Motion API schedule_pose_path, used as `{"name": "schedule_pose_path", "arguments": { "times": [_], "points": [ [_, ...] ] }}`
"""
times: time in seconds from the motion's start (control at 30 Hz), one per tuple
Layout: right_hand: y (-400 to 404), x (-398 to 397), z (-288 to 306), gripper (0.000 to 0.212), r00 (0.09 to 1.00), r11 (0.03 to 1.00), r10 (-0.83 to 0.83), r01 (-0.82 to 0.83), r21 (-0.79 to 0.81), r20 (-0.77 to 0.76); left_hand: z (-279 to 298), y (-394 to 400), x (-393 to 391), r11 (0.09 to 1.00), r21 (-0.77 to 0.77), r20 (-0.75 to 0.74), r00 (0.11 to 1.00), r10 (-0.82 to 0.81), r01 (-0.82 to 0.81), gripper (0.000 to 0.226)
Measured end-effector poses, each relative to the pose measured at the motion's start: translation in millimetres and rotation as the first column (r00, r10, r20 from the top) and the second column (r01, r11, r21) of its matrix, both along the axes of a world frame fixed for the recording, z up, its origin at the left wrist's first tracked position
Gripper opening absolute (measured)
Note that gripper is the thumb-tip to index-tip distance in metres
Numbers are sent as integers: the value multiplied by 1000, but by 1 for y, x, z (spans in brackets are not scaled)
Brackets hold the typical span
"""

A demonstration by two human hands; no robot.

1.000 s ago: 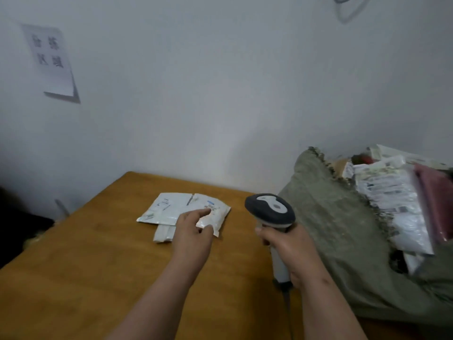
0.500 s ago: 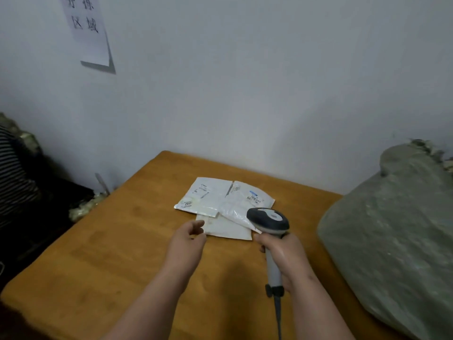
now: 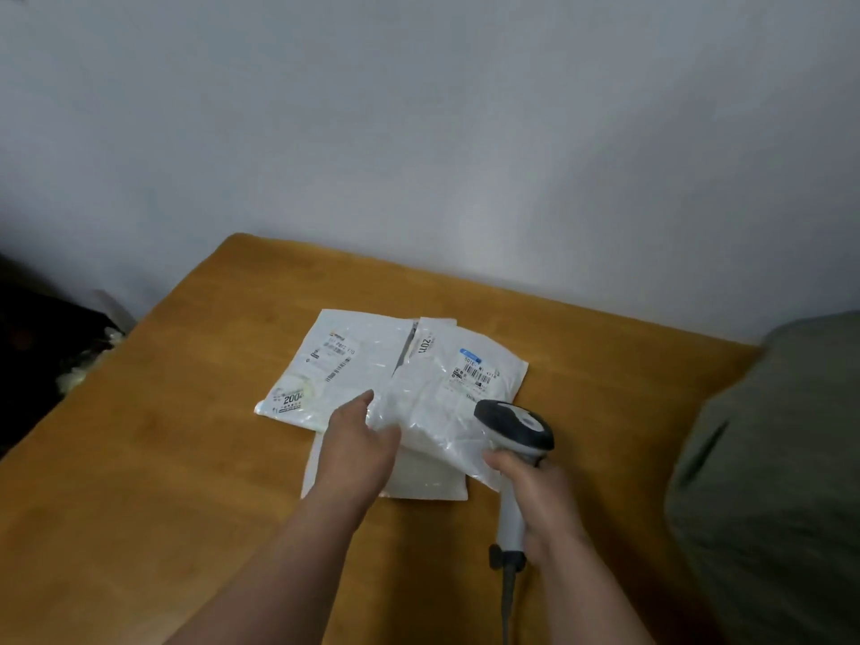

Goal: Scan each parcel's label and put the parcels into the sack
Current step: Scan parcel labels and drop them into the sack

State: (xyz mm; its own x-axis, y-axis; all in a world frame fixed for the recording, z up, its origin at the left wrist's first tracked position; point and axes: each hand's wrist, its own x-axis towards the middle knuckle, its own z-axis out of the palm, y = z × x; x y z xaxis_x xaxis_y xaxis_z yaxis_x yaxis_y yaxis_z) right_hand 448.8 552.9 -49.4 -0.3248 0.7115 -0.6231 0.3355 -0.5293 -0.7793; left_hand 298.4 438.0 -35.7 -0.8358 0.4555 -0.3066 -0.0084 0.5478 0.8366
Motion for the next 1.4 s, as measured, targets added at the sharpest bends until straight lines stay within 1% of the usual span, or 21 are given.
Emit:
{"name": "schedule_pose_path", "arguments": {
  "times": [0.07,0.13,0.2,0.23,0.3,0.37,0.47,0.5,0.57,0.67,0.83,0.9,1.0,1.1,1.23,1.3,1.4],
  "points": [
    [5,-6,-9,24,1000,999,-16,16,-38,-12,-8,14,-8,997,-64,5,1000,-31,31,62],
    [7,-11,-15,31,999,996,-29,27,-86,-22,-13,27,-13,992,-88,62,995,-81,86,65],
    [7,-15,-19,41,999,993,-37,35,-117,-19,-17,37,-13,992,-55,131,986,-105,113,56],
    [6,-16,-19,43,999,991,-42,39,-128,-15,-19,41,-11,994,-29,154,983,-102,107,50],
    [4,-16,-18,40,998,989,-60,58,-134,-13,-22,45,-9,997,13,205,976,-74,73,38],
    [2,-12,-15,36,996,990,-90,87,-109,-18,-22,44,-9,999,30,287,956,-52,45,22],
    [0,-6,-6,34,988,987,-144,140,-75,-52,-18,39,-10,998,57,413,909,-55,35,14],
    [-1,-5,-2,35,987,988,-147,143,-58,-71,-15,36,-11,996,79,449,891,-63,31,15],
    [-5,-4,6,32,986,992,-125,125,-9,-109,-7,30,-13,992,127,510,856,-83,21,26],
    [-18,-7,22,18,987,995,-57,69,78,-152,7,14,-20,980,199,561,819,-124,12,36],
    [-55,-20,58,31,975,983,66,-27,183,-211,37,-29,-37,939,343,503,847,-170,-16,33],
    [-70,-23,73,31,969,970,72,-13,243,-235,49,-49,-41,921,390,448,878,-167,-24,33],
    [-90,-28,99,38,961,937,60,39,347,-271,64,-78,-47,893,445,393,910,-131,-64,34],
    [-114,-32,126,32,952,922,115,4,386,-284,79,-104,-52,870,481,360,929,-82,-110,34],
    [-144,-35,154,30,930,901,218,-75,427,-296,96,-131,-53,829,536,349,936,-43,-162,34],
    [-155,-34,163,24,929,896,222,-74,438,-298,104,-143,-52,805,564,354,935,-37,-182,33],
    [-168,-27,170,22,935,887,217,-70,456,-279,112,-157,-50,775,598,358,933,-31,-204,34]
  ]
}}
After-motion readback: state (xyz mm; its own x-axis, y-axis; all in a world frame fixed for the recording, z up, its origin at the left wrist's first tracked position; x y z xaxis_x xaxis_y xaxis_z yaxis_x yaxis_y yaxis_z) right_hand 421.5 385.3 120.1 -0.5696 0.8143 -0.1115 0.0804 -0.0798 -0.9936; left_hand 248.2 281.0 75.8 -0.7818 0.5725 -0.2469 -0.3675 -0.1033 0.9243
